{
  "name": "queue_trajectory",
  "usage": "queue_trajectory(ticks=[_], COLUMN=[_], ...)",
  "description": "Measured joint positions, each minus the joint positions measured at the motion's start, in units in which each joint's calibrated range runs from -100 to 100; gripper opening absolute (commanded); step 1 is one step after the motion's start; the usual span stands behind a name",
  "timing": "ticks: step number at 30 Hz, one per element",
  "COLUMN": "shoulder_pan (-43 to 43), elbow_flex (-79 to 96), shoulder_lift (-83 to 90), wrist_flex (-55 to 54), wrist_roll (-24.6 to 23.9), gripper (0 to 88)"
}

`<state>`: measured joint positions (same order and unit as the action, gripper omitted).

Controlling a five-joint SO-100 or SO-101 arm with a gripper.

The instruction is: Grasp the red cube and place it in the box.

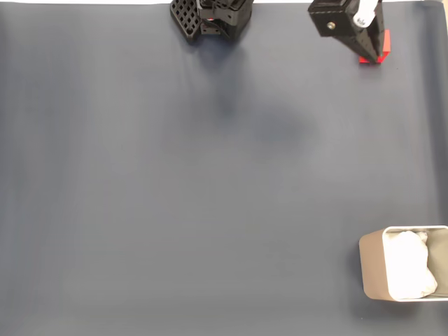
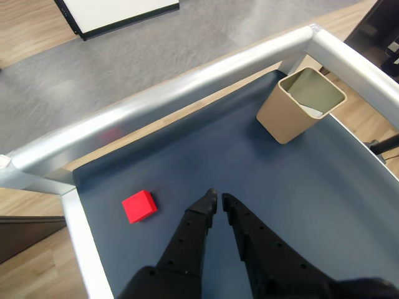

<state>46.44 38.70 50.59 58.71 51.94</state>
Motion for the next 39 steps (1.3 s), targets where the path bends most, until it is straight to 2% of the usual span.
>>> queue_trajectory(ticks=[29,39], shoulder_pan=[16.7,18.6], elbow_flex=[9.3,12.6], shoulder_lift=[4.2,5.0], wrist_flex=[-0.2,-2.8], wrist_roll=[0.7,1.1], gripper=[3.4,8.7])
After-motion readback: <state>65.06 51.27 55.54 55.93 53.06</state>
